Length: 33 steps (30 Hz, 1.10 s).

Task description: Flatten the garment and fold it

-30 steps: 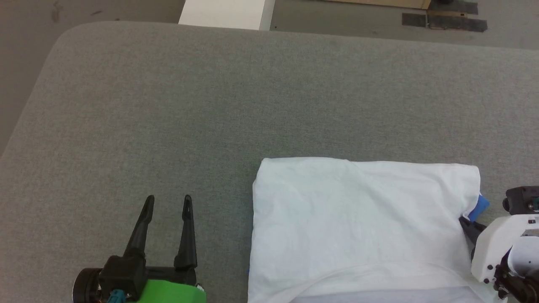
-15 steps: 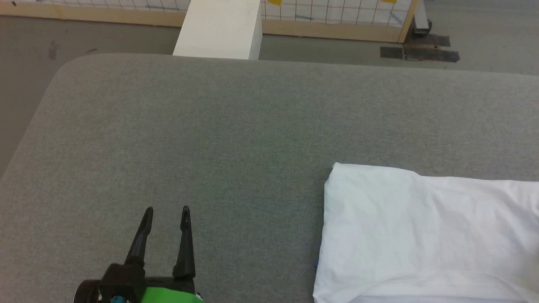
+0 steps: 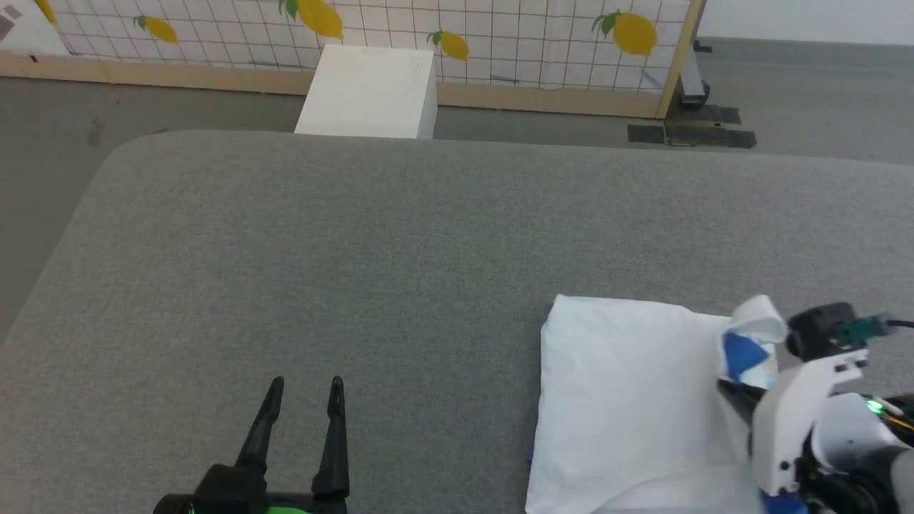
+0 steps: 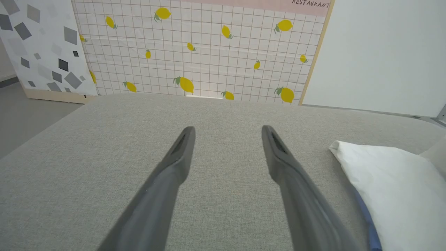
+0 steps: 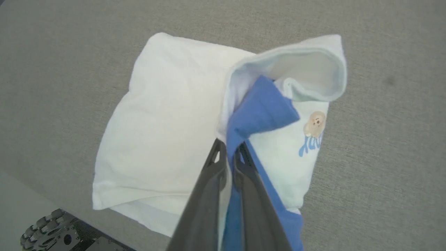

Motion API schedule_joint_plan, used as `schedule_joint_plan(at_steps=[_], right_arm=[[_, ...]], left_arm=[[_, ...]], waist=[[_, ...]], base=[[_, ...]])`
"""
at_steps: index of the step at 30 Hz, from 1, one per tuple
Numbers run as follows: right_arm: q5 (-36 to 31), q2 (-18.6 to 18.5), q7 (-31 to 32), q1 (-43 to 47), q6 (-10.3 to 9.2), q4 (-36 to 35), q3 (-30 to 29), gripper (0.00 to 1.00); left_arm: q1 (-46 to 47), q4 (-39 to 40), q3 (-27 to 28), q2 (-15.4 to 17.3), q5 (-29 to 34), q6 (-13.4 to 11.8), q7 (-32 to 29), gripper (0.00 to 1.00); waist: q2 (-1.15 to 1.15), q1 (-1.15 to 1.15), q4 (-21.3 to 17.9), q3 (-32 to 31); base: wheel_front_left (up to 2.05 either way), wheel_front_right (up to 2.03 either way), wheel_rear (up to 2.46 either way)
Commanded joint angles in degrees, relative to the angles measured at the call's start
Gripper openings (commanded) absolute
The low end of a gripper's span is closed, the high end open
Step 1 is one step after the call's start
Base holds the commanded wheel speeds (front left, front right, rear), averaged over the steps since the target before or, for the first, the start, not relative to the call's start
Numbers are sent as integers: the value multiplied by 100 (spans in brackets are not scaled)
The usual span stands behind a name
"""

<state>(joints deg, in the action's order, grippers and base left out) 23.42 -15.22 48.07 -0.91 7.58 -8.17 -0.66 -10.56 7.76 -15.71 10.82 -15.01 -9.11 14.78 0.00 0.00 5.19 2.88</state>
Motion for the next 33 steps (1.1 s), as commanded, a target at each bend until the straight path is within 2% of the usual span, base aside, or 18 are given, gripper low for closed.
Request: schedule_joint_plan(at_steps=[1,5,11,17,20,21,27,28,29,30,33], right_arm=[[60,37,54,-164,-9,-66,182,0],[72,171,92,-402,-9,-34,592,0],[-79,398,-85,-882,-9,382,1101,0],[-506,753,-395,-1471,-9,1260,1465,0],[-804,946,-470,-1722,-9,1855,1622,0],[-1050,1046,-517,-1868,-9,2270,1701,0],[-1398,1211,-739,-2110,-9,3202,1652,0],[-1426,1219,-775,-2140,-9,3300,1633,15],[-1453,1226,-813,-2176,-9,3401,1625,39],[-1425,1228,-837,-2204,-9,3455,1644,98],[-1038,1232,-866,-2332,-9,3387,1833,100]], left_arm=[[-71,-28,-8,-24,55,31,22,100],[-47,-52,-47,-22,37,65,21,100],[102,-94,-119,-50,30,101,17,100],[292,-180,-186,-126,16,130,18,100],[359,-250,-221,-171,6,149,19,100],[412,-302,-256,-202,5,174,19,100],[520,-439,-303,-262,-19,237,20,100],[526,-455,-306,-269,-20,242,20,100],[527,-472,-308,-276,-23,247,20,100],[524,-485,-308,-280,-26,251,20,100],[445,-523,-271,-256,-49,255,21,100]], waist=[[0,0,34,-22],[0,0,102,34],[0,0,209,248],[0,0,305,440],[0,0,352,486],[0,0,410,507],[0,0,543,499],[0,0,552,491],[0,0,557,478],[0,0,557,466],[0,0,427,365]], base=[[0,0,0],[0,0,0],[0,0,0],[0,0,0],[0,0,0],[0,0,0],[0,0,0],[0,0,0],[0,0,0],[0,0,0],[0,0,0]])
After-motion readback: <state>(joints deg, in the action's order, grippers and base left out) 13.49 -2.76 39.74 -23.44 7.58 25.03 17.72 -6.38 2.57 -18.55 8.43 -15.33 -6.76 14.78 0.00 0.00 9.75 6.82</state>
